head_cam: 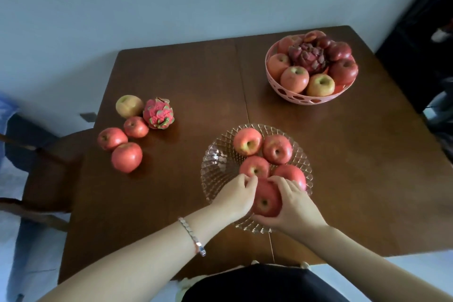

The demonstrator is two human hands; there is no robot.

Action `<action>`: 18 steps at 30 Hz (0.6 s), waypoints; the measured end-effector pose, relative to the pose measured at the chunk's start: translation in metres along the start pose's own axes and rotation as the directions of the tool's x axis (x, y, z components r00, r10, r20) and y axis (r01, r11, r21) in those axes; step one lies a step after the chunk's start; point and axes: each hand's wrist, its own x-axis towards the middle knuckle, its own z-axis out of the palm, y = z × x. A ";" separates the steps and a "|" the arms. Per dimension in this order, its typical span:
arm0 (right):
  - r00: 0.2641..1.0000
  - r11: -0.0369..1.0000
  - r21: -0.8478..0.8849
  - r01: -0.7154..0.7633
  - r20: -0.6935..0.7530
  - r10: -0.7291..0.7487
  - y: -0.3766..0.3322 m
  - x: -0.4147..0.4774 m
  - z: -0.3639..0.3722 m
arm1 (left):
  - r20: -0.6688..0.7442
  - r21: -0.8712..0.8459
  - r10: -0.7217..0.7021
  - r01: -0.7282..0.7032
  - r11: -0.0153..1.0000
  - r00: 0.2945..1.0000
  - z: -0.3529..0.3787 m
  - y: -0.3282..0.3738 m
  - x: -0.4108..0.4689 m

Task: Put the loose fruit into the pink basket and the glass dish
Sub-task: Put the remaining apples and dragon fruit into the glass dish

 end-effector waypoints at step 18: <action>0.973 0.880 -0.429 0.205 -0.009 -0.231 0.016 0.005 0.030 | -0.043 0.133 0.182 -0.175 0.976 0.982 0.003 -0.030 0.024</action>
